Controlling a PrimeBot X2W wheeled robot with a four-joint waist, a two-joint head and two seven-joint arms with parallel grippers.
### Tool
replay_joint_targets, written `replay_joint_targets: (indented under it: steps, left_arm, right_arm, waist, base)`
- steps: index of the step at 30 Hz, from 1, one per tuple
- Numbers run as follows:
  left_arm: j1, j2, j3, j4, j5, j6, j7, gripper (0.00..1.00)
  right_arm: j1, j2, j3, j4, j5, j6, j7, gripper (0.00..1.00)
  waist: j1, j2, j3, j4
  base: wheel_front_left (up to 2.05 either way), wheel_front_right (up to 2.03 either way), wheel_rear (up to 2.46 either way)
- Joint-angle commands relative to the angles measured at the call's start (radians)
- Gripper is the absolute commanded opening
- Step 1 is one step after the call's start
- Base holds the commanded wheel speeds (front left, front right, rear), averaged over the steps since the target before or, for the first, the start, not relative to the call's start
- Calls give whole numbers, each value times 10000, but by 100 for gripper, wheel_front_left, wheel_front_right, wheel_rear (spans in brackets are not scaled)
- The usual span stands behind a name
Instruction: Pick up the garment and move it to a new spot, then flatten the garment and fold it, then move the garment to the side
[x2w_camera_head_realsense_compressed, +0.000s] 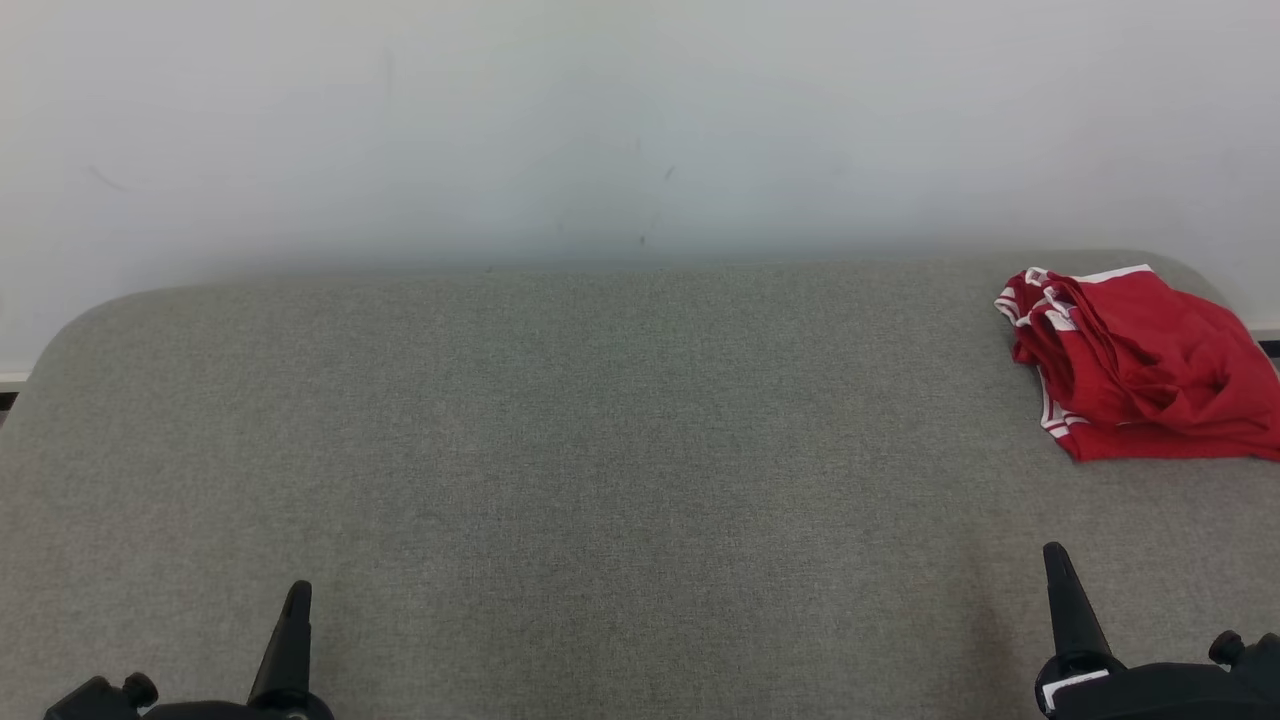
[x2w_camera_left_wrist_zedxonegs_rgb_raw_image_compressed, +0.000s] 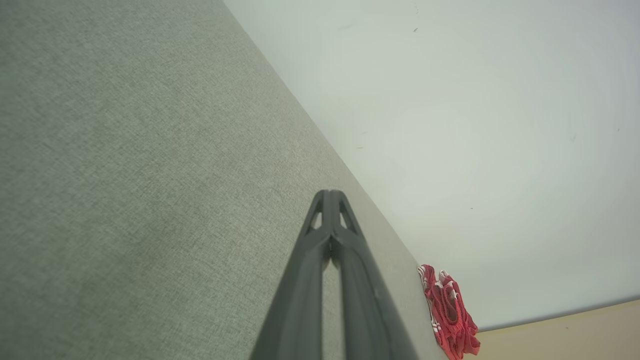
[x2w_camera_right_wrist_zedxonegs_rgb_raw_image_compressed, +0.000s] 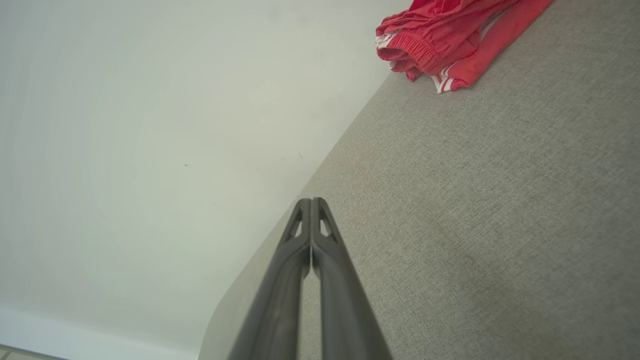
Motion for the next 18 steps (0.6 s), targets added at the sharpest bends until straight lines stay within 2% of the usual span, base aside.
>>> replay_joint_targets:
  steps: [1, 18]
  left_arm:
    - [-275, 8, 81, -41, -336, -84, 76, 0]
    - [-487, -91, 238, 153, -2051, -213, 415, 0]
  right_arm:
    - [-220, -72, -53, -52, 354, -11, 60, 0]
    - [-534, -56, -173, 204, 2140, -14, 403, 0]
  waist:
    - [-1, 0, 8, -4]
    - [-1, 0, 80, -44]
  base:
    - [0, 0, 0]
    - [0, 0, 0]
